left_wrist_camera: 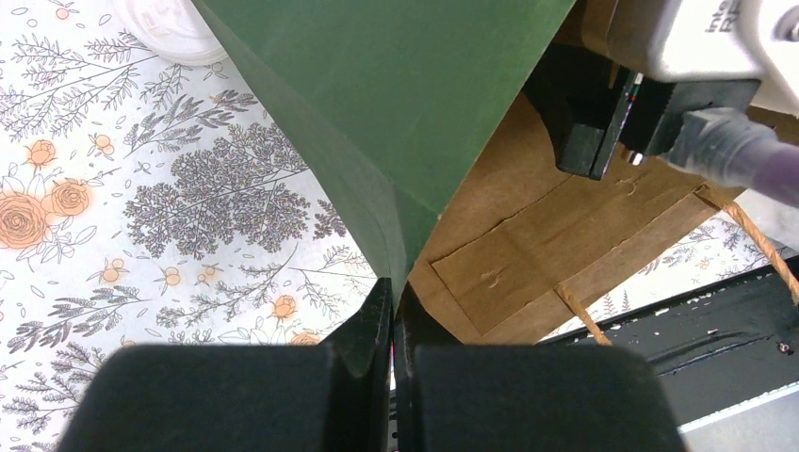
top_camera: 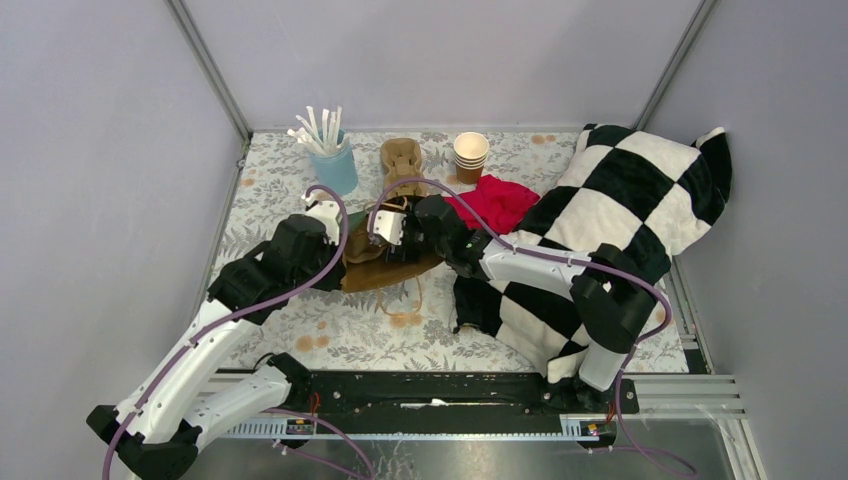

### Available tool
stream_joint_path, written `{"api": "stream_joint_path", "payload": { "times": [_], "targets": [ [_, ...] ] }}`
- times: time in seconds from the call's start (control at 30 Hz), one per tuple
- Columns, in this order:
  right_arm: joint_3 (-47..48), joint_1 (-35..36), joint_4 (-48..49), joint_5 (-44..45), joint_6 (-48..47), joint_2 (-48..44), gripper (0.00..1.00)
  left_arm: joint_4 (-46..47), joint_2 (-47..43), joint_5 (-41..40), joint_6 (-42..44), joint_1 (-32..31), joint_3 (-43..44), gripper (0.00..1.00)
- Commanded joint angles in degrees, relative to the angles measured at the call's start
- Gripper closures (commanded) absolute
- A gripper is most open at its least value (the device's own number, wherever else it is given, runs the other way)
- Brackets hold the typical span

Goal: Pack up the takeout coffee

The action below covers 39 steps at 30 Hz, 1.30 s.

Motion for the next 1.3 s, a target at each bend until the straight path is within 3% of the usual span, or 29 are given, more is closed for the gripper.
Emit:
{"api": "stream_joint_path", "payload": {
  "times": [0.0, 0.27, 0.43, 0.57, 0.83, 1.27],
  "targets": [
    [-1.1, -1.9, 5.1, 0.7, 3.1, 0.7, 0.37, 0.5, -0.2, 0.7, 0.9, -0.1, 2.5, 1.0],
    [2.1, -2.0, 1.6, -1.0, 3.0, 3.5, 0.34, 0.5, 0.1, 0.6, 1.3, -0.1, 3.3, 1.0],
    [5.0, -2.1, -2.9, 2.2, 2.0, 5.7, 0.31, 0.5, 0.3, 0.5, 1.3, -0.1, 3.7, 1.0],
    [5.7, -2.1, -5.1, 2.2, 2.6, 5.5, 0.24, 0.5, 0.7, 0.4, 1.7, -0.1, 4.1, 1.0],
    [7.7, -2.1, -11.3, 1.8, 4.6, 4.0, 0.23, -0.8, 1.9, 1.4, 2.1, -0.1, 7.6, 1.0],
    [15.1, -1.0, -33.2, -5.1, 11.4, 1.1, 0.23, -10.1, 7.6, 5.3, -3.6, -0.1, 17.4, 1.0]
  ]
}}
